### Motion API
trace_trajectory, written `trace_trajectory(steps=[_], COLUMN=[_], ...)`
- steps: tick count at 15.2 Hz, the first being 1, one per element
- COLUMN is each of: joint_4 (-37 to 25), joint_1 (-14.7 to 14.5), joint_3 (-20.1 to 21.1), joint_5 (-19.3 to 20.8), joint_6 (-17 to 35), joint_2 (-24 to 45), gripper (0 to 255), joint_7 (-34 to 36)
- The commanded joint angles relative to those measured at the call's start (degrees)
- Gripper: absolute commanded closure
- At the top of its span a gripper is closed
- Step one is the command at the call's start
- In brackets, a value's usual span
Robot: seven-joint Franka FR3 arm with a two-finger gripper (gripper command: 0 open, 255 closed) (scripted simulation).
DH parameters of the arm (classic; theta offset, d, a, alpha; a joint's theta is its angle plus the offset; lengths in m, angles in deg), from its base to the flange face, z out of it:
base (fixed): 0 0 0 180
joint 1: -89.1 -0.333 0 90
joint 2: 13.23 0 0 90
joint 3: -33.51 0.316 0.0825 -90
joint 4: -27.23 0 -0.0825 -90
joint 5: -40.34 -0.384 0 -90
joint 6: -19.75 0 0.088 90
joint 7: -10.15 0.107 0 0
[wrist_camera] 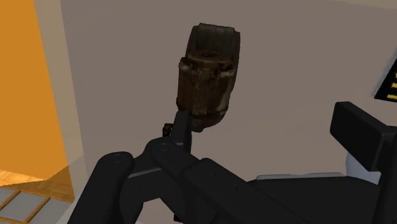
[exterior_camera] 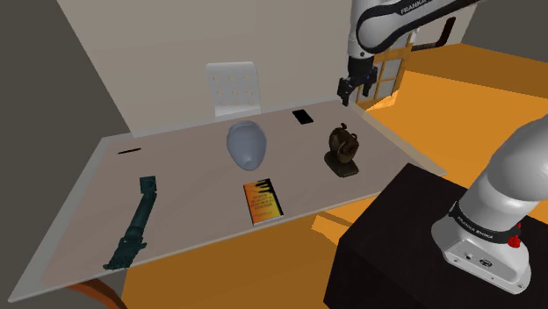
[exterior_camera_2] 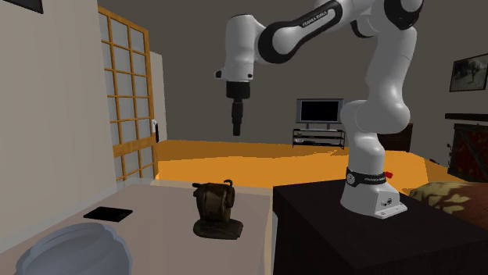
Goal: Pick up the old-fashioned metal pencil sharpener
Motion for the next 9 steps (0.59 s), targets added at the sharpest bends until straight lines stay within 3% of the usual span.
trace_trajectory(steps=[1,9], joint_4=[-1.1,-7.9], joint_1=[0.8,3.2], joint_3=[-0.3,-2.2], joint_5=[0.2,0.3], joint_6=[3.0,12.1], joint_2=[4.2,20.8], gripper=[0,0], joint_7=[2.1,9.3])
